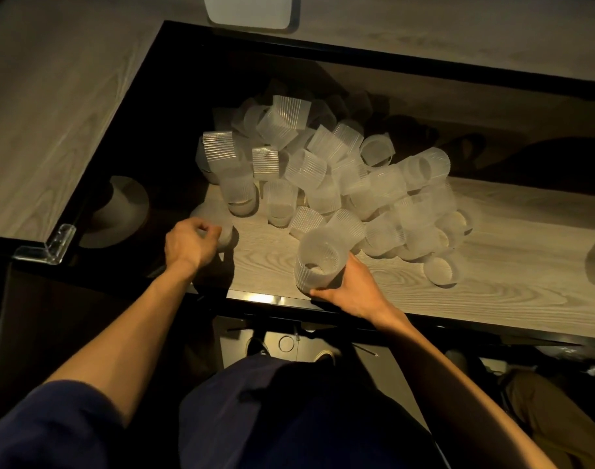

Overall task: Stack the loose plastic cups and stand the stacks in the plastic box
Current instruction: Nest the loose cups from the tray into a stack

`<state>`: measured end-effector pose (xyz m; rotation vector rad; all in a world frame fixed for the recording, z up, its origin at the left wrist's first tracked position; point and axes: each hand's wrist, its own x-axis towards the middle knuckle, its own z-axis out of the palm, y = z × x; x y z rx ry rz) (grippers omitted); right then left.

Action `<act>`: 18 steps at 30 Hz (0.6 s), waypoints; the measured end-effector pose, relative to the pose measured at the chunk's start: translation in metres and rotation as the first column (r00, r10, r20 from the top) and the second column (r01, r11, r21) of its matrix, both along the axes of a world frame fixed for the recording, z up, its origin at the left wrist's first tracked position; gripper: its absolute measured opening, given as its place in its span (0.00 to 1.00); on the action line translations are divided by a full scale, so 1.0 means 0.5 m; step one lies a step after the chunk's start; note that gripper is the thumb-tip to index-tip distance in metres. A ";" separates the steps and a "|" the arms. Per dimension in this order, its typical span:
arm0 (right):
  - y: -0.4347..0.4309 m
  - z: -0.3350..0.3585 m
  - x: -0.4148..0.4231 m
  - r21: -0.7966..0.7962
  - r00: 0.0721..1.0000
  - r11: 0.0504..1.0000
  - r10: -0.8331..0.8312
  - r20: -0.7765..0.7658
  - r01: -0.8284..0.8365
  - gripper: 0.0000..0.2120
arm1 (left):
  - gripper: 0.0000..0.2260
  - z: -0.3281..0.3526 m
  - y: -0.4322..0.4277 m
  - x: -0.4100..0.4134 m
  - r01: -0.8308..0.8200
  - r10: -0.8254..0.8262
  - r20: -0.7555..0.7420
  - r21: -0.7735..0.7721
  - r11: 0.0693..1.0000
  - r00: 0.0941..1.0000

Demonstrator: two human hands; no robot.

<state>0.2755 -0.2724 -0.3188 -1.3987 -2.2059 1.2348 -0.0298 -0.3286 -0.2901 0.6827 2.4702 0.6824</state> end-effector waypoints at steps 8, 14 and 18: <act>-0.002 0.002 0.000 -0.010 1.000 1.000 -0.021 -0.011 0.021 0.41 | 0.21 0.067 -0.019 0.075 -0.083 0.070 0.044 0.448 0.890 0.997; -0.004 0.001 -0.001 -0.002 0.999 1.000 -0.014 -0.039 0.014 0.41 | 0.31 0.138 -0.007 0.167 0.285 -0.440 0.066 0.674 0.682 0.896; -0.005 0.004 -0.006 0.021 0.997 1.000 0.005 -0.083 -0.003 0.36 | 0.32 0.141 -0.010 0.225 0.535 -0.674 -0.074 0.675 0.508 0.735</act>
